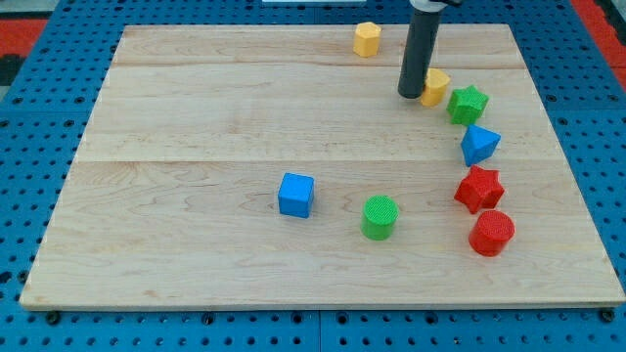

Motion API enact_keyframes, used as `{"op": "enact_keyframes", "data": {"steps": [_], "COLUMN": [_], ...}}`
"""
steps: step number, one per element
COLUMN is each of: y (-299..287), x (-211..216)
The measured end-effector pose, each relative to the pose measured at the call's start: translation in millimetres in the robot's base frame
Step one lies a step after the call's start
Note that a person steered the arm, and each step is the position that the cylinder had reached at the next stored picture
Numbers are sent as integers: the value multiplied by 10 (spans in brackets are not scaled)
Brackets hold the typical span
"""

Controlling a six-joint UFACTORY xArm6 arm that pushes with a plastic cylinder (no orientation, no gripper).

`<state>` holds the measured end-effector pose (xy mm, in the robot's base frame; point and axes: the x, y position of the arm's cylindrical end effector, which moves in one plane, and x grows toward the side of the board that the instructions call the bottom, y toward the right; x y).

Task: Place the yellow heart above the green star

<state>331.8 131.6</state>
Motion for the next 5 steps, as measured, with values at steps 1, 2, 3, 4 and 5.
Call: {"op": "enact_keyframes", "data": {"steps": [1,2,3,4,5], "y": [67,413,664,474,792], "x": [-4,-308,-600,-818,-1076]}}
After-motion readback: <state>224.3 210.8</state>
